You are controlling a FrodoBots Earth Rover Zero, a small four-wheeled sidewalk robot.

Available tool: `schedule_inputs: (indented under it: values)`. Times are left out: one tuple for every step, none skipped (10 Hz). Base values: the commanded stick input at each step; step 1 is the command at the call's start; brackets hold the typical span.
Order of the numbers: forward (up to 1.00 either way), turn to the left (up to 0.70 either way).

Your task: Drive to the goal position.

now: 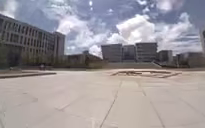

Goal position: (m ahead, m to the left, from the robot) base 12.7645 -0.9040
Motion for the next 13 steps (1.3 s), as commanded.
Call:
schedule_inputs:
  values:
    - [0.70, 0.01]
    - [0.70, 0.02]
    - [0.70, 0.04]
    - [0.70, 0.05]
    - [0.70, 0.02]
    - [0.70, 0.00]
    - [0.70, 0.00]
    - [0.70, 0.00]
    - [0.70, 0.00]
    - [0.70, 0.00]
    - [0.70, 0.00]
    - [0.70, 0.00]
    - [0.70, 0.00]
